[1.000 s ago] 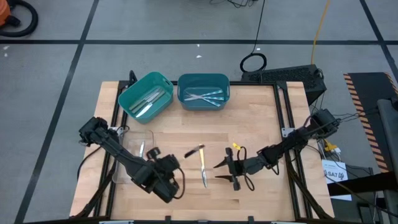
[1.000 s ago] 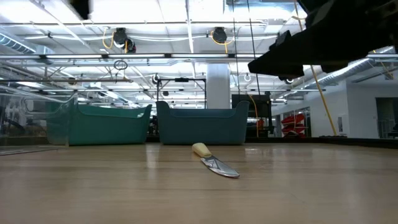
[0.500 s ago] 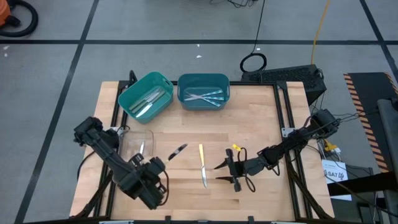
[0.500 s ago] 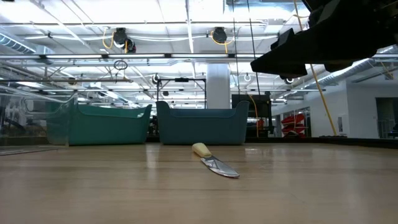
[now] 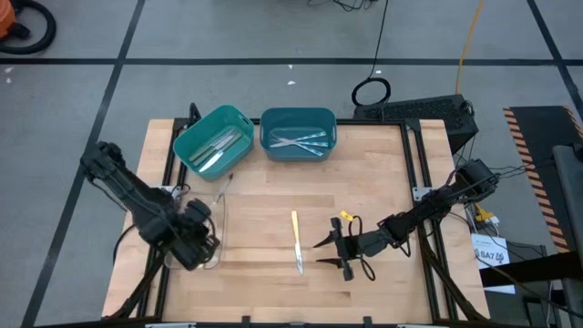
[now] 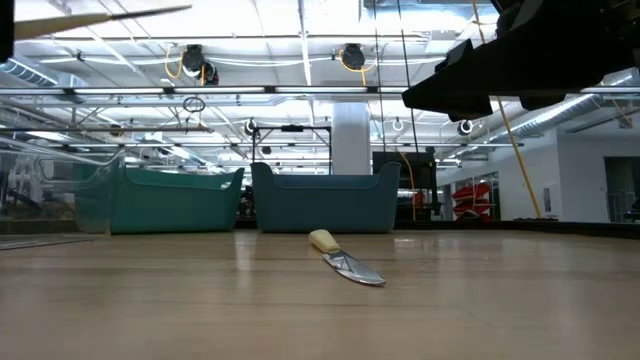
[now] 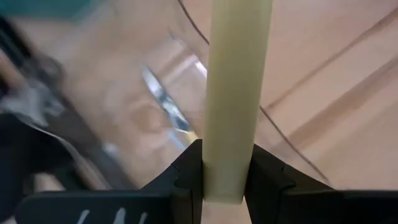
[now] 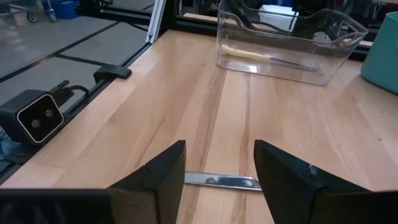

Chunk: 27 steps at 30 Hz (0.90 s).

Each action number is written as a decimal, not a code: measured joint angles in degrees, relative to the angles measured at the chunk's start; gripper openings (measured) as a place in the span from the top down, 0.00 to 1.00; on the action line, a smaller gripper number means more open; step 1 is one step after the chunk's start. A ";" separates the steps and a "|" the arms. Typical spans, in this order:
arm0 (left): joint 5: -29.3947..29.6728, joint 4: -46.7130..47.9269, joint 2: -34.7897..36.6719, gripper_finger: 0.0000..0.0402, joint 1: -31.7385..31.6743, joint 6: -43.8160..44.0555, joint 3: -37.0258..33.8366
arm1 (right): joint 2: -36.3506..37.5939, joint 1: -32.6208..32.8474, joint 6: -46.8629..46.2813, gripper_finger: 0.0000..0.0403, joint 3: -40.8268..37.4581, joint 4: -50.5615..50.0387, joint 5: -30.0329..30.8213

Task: Sort silverware by color (type)
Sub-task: Put the right yellow table knife into the transparent bin

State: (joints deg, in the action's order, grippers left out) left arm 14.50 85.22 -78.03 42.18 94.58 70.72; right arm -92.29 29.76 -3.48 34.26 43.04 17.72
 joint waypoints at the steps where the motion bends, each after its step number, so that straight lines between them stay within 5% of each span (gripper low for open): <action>1: -0.02 -2.02 0.81 0.79 0.76 2.34 -1.78 | 0.12 0.00 0.10 0.55 0.00 -0.02 0.00; 11: -14.95 -11.45 0.71 0.79 5.64 19.65 -14.05 | 0.17 0.00 0.10 0.55 0.00 -0.06 0.00; 27: -25.08 -16.51 0.71 0.74 9.45 27.12 -13.16 | 0.17 0.00 0.61 0.55 0.00 -0.16 0.00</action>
State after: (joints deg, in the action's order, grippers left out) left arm -10.58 68.72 -77.32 51.63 121.70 57.56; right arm -92.12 29.76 -2.87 34.26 42.88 17.72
